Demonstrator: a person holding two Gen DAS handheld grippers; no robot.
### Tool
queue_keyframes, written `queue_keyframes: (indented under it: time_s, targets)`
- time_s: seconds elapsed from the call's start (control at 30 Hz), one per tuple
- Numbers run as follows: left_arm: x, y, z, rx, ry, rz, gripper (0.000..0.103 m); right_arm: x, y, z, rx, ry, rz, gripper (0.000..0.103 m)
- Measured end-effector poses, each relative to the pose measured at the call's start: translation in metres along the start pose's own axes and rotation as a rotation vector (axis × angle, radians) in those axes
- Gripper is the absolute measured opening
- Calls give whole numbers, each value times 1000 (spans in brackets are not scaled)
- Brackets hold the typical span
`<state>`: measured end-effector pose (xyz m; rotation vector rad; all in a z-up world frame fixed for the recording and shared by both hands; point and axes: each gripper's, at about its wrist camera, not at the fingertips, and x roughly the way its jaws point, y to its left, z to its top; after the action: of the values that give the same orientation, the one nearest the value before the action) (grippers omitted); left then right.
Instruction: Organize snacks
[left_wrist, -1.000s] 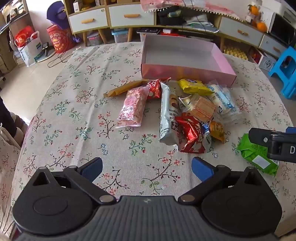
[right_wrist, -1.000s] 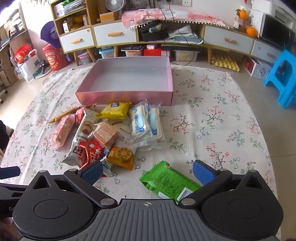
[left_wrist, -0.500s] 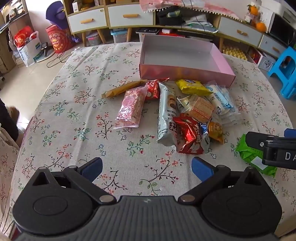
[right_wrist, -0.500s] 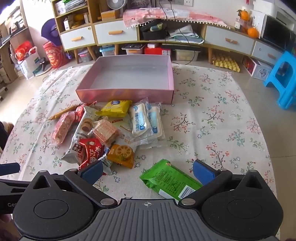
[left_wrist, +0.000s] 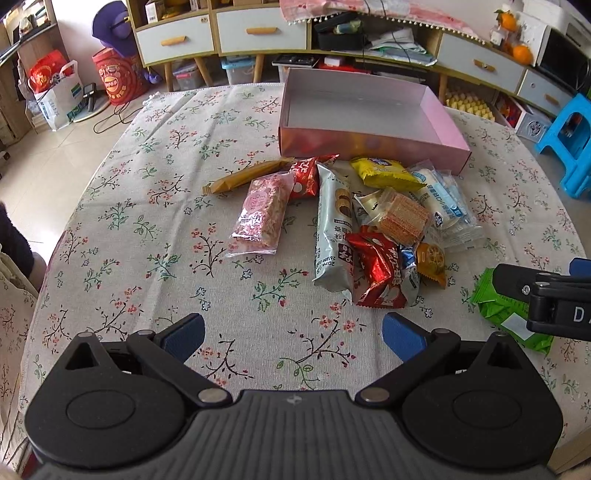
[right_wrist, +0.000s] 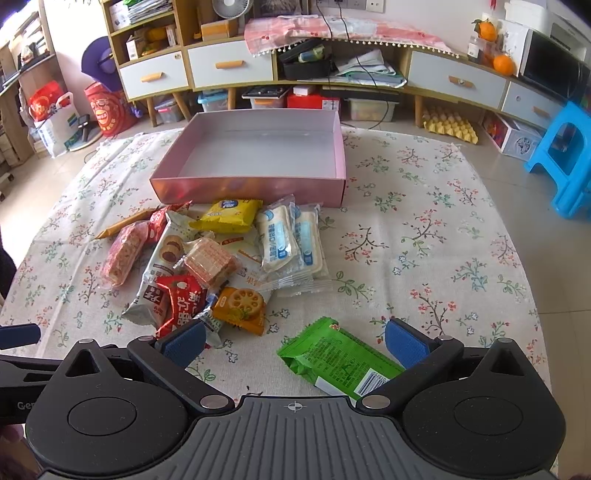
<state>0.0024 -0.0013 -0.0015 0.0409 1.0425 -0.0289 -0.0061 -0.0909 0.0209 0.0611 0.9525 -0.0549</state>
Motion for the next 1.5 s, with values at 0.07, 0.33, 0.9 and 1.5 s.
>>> queue_keyframes:
  time_s: [0.07, 0.33, 0.9, 1.5]
  targets:
    - [0, 0, 0, 0, -1, 0, 103, 0, 0, 0, 1, 0, 0, 103]
    - [0, 0, 0, 1, -1, 1, 103, 0, 0, 0, -2, 1, 0, 103]
    - [-1, 1, 1, -4, -8, -1, 103, 1, 2, 0, 2, 5, 3, 103]
    - [2, 8, 14, 6, -33, -21, 103, 5, 1, 6, -1, 9, 12, 103]
